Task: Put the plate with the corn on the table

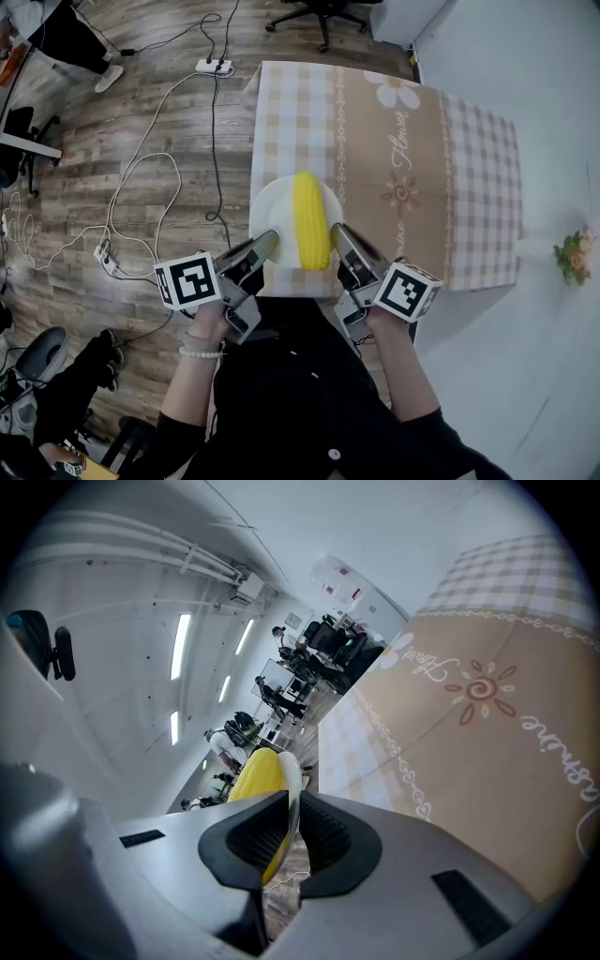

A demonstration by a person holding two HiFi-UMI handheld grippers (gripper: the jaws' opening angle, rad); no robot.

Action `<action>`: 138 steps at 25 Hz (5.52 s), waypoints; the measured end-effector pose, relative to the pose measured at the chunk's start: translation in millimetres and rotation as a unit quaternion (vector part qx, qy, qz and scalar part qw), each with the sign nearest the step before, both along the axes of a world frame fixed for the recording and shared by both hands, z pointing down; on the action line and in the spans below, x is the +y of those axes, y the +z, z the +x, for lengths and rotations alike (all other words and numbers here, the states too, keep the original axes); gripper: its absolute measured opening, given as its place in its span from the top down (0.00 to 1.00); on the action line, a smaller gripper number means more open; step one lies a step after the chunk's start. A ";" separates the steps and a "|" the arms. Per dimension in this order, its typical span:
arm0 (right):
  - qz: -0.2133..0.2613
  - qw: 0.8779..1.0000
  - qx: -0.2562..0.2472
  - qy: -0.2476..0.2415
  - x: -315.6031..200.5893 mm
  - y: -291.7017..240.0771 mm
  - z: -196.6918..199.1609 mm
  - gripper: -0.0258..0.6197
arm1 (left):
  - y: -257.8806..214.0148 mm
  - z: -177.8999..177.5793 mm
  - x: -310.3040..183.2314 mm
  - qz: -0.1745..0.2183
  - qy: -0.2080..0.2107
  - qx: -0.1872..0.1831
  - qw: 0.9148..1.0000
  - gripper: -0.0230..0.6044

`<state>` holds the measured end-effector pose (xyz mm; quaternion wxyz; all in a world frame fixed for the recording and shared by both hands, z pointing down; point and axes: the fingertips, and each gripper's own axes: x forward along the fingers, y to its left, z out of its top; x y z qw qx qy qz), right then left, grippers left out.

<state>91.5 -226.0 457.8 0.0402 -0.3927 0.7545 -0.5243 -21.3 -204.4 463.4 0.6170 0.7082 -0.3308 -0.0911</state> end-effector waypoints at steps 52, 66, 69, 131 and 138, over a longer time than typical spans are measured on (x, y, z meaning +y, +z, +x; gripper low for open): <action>-0.055 0.989 0.135 -0.030 -72.2 117.6 6.7 0.83 | 113.8 5.3 -86.0 -0.038 0.079 -0.131 0.988 0.88; -0.075 0.985 0.151 -0.039 -80.3 135.8 4.2 0.83 | 134.2 2.8 -95.3 -0.054 0.095 -0.159 0.981 0.85; -0.078 0.984 0.156 -0.041 -79.9 137.3 4.7 0.83 | 135.8 2.6 -95.5 -0.056 0.095 -0.170 0.979 0.85; -0.072 0.966 0.235 -0.078 -79.7 145.2 2.9 0.83 | 137.2 -22.0 -63.5 -0.016 0.184 -0.302 0.935 0.81; -0.029 0.965 0.254 -0.053 -82.6 125.1 13.4 0.83 | 129.6 -37.9 -51.2 0.012 0.150 -0.335 0.930 0.82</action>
